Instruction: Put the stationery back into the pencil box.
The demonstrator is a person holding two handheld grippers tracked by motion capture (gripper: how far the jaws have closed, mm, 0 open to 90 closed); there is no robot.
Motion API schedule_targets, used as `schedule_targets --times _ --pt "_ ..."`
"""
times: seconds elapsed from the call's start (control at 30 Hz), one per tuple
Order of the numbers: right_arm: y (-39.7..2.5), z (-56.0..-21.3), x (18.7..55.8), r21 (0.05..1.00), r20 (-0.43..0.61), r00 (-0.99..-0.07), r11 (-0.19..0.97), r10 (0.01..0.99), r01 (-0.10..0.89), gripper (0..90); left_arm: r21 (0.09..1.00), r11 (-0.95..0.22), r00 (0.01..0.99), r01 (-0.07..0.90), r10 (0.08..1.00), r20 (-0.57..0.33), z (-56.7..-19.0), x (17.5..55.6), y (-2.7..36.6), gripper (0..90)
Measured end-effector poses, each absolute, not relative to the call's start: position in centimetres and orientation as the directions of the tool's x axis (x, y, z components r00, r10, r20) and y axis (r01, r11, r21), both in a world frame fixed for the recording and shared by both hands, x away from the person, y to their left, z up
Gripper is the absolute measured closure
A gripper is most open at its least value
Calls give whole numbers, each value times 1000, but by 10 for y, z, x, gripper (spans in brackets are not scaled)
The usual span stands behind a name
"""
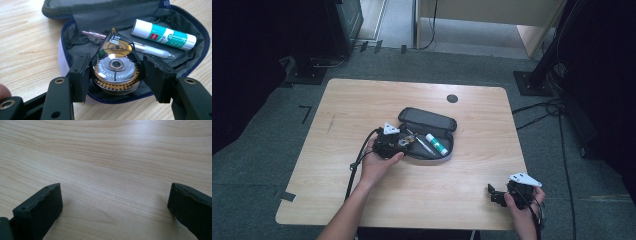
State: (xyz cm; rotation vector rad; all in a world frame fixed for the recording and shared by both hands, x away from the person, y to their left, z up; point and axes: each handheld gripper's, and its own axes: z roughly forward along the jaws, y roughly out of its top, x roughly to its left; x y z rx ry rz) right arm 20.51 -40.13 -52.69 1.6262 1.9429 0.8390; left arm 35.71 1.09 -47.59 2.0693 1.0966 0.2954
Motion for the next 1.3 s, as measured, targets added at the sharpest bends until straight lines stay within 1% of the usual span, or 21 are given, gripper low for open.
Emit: schedule_targets --times 0.33,0.47,0.77,0.9,0.97,1.07,1.23,1.3 --pt "-401 -527 205 710 31 -189 112 982 695 0 706 -338 601 623 784 -155 -477 360 10 415" --pt "-401 -527 205 710 30 -189 111 982 695 0 712 -325 599 622 784 -165 -476 360 11 384" --pt "-401 -527 205 710 31 -189 111 982 695 0 729 -314 606 609 776 -172 -470 355 15 366" --pt "-401 -527 205 710 30 -189 112 982 695 0 737 -298 599 607 780 -178 -467 352 20 308" --pt "-401 -527 205 710 30 -189 112 982 695 0 738 -285 581 612 794 -176 -465 350 22 241" --pt "-401 -527 205 710 31 -188 111 982 695 0 736 -266 568 622 800 -191 -464 349 27 177" --pt "-401 -527 205 710 30 -189 112 982 695 0 741 -267 560 616 810 -174 -461 345 35 131" --pt "-401 -527 205 710 31 -189 112 982 696 0 740 -261 543 619 824 -163 -461 342 38 82"
